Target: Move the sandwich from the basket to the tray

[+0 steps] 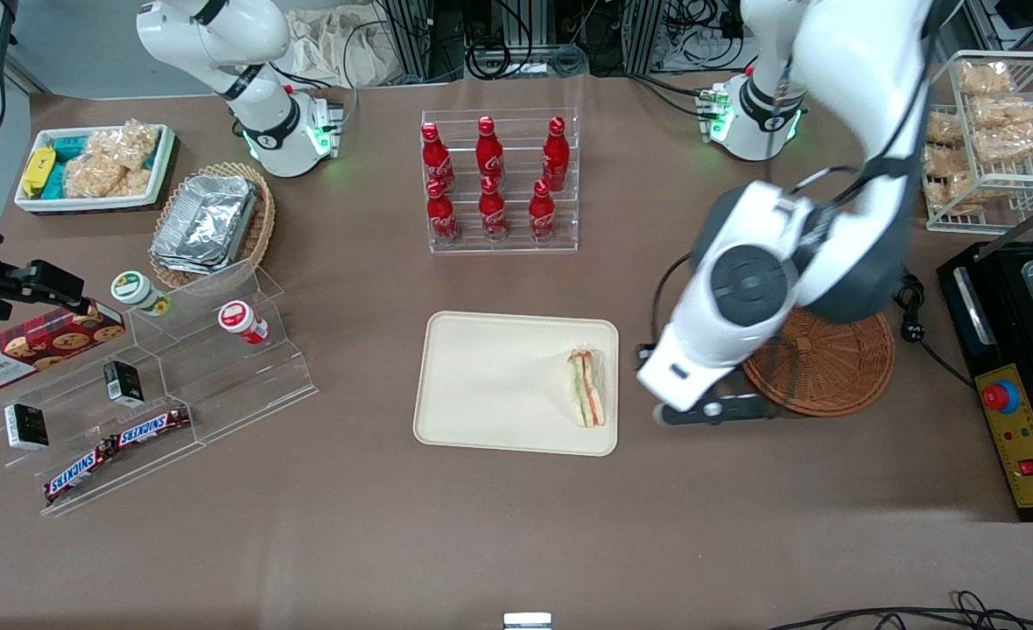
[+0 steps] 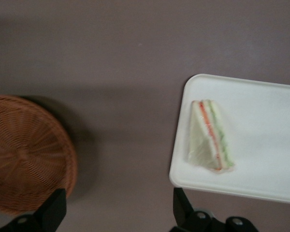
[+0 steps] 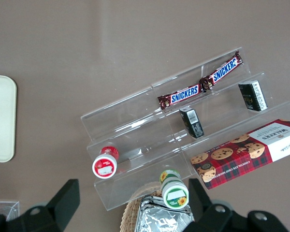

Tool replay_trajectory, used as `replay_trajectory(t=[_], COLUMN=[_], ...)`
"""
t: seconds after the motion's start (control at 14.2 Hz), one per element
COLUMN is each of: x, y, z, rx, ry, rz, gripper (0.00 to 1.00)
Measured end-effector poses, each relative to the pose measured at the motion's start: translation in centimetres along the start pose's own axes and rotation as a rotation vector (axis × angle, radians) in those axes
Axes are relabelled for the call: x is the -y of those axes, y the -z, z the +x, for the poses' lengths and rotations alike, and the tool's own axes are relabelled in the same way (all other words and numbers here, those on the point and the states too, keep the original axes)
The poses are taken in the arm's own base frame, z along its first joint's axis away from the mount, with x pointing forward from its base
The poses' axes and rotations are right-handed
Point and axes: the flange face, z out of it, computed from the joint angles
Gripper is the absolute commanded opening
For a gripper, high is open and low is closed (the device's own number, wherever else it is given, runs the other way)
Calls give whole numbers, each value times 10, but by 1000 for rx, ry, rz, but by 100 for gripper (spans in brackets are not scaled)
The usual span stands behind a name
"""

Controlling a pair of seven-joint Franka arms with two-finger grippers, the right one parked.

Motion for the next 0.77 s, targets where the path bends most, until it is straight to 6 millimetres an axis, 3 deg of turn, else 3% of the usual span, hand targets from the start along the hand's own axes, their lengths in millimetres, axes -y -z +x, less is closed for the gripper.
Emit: replay_trajectory(t=[0.35, 0.56, 0.77], x=[103, 156, 194], y=[80, 106, 121], z=[-13, -21, -23], rx=[-5, -2, -19], ry=[-41, -85, -119], rz=[11, 14, 10], gripper=[99, 99, 99])
